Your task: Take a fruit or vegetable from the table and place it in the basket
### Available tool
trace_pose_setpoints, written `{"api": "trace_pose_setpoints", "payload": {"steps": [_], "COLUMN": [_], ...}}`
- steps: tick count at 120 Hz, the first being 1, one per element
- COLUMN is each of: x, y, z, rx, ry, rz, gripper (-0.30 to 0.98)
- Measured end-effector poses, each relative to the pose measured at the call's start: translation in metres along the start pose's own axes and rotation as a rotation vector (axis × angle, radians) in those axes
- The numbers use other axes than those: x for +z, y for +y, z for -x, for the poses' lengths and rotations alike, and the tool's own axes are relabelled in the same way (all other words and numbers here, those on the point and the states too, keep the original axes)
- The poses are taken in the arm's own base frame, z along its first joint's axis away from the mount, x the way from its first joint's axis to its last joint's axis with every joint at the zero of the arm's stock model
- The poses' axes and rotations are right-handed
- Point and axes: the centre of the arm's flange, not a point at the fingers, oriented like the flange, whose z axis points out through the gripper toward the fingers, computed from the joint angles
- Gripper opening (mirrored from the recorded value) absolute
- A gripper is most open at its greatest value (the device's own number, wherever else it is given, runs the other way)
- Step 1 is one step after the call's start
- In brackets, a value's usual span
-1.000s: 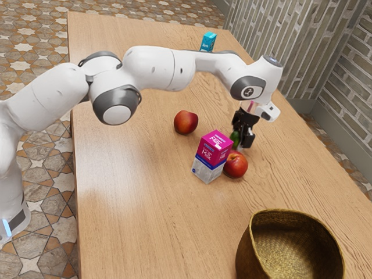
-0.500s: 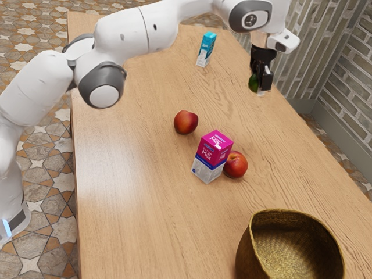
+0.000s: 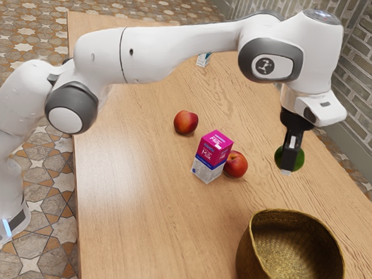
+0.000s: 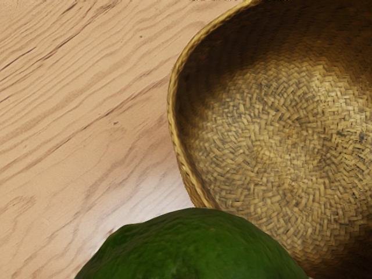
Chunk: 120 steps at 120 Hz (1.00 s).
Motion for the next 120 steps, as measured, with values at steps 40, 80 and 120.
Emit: {"api": "trace_pose_setpoints", "payload": {"steps": [40,80,120], "x": [0.044,0.141,0.147], "y": [0.083,0.080,0.082], "z": [-0.026,-0.074,-0.091], "rx": [0.117,0.076,0.054], "ry": [-0.010,0.163,0.316], "rz": [0.035,0.084,0.106], "gripper": [0.33,0.32,0.53]}}
